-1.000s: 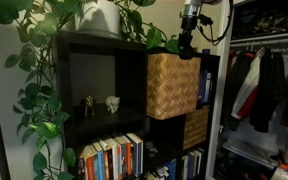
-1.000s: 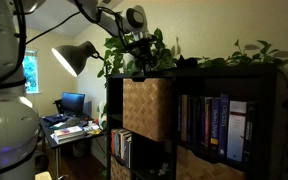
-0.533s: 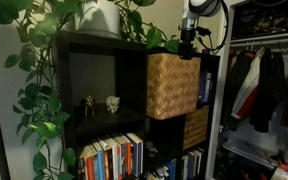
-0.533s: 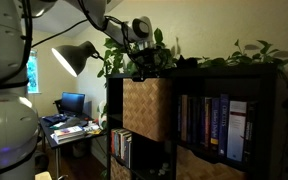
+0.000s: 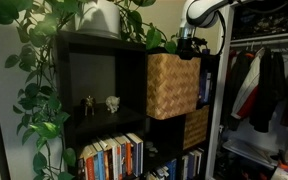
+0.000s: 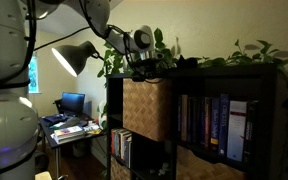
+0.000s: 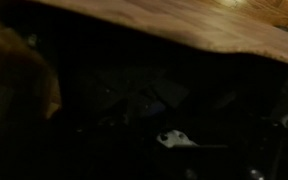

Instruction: Push out the compartment, take out two black objects then push the compartment black inside.

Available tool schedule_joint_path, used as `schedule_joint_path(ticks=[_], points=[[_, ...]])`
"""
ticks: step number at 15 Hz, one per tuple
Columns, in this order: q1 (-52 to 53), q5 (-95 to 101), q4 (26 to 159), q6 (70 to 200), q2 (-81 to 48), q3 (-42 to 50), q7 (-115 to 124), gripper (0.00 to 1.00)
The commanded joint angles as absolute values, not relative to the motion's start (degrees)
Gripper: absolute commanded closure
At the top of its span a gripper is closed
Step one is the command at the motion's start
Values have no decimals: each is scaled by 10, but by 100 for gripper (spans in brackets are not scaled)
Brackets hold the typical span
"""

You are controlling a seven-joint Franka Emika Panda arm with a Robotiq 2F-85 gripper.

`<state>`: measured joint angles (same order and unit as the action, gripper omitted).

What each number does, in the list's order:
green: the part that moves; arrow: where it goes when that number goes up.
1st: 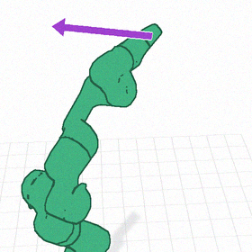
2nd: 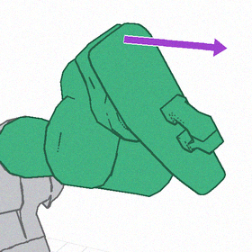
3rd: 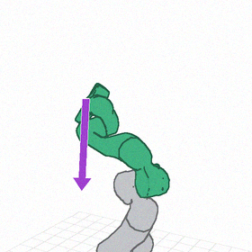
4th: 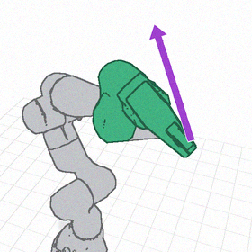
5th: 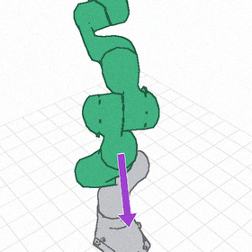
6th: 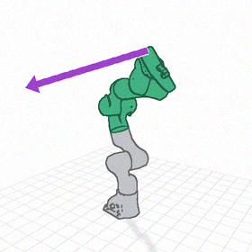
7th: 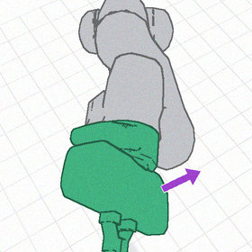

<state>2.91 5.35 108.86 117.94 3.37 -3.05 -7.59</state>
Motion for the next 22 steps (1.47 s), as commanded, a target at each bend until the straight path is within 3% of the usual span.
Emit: schedule_joint_path(ticks=[1,9,10,11,21,22], points=[[30,53,1125,1224,39,-30,-66,0],[32,47,1132,1232,19,-33,-68,0],[32,46,1132,1232,19,-33,-71,25],[33,47,1131,1231,20,-33,-71,26],[33,-16,1098,1170,37,-31,-122,93],[32,-19,1094,1163,38,-31,-126,96]])
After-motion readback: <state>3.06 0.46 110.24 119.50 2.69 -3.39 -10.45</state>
